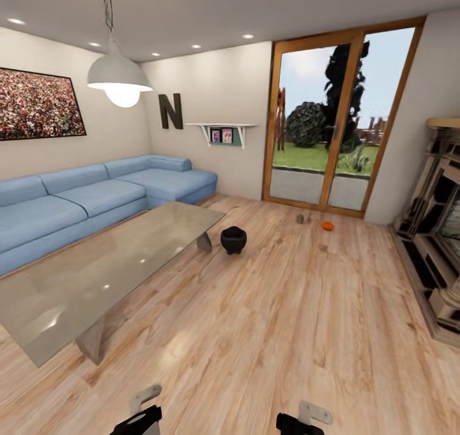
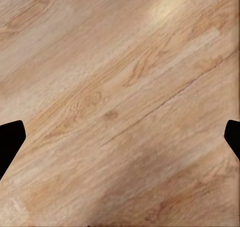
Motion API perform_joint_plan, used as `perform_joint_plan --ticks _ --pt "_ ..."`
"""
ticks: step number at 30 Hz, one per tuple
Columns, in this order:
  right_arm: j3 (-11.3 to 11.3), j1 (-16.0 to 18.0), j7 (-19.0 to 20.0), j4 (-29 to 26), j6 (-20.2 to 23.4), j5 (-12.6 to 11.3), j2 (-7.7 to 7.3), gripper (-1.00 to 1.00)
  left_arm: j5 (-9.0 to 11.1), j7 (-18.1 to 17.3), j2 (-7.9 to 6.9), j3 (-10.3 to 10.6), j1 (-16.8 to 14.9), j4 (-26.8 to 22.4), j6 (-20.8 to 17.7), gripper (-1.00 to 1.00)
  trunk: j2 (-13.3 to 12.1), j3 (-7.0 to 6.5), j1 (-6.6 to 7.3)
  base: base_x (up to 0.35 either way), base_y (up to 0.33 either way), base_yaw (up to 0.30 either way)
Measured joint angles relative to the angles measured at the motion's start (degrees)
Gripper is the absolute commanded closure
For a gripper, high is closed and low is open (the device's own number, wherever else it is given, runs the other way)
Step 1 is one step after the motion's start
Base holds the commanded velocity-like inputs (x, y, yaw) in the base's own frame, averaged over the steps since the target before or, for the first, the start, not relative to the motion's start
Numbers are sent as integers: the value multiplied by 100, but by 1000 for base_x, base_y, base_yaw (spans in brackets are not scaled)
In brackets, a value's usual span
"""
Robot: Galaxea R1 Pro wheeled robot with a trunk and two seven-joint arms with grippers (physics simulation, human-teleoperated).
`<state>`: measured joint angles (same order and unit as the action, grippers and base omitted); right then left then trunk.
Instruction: Place each of the two pumpkins and all three candles from the living room inside a cabinet in the living room (use any cabinet), then make sure every cabinet is closed, and position the cauldron so it is next to a table in the living room.
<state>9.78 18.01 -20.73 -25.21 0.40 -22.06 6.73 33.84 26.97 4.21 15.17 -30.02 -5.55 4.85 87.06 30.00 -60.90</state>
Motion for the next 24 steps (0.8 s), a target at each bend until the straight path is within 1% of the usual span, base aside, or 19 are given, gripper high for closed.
perform_joint_plan --ticks 3,9,14,24 --pt "1 0 0 4 0 -1 0 -100 0 0 0 0 0 0 0 -100 0 0 0 283 -5 -6" --pt "-1 0 0 4 0 -2 0 -100 0 0 1 0 0 0 0 -100 0 6 0 283 -1 -95" --pt "9 -2 0 12 0 58 -5 -100 0 0 0 0 0 0 0 -100 0 7 0 292 0 -9" --pt "18 -1 0 22 0 68 -9 -100 0 0 0 0 7 0 0 -100 0 7 0 297 0 0"
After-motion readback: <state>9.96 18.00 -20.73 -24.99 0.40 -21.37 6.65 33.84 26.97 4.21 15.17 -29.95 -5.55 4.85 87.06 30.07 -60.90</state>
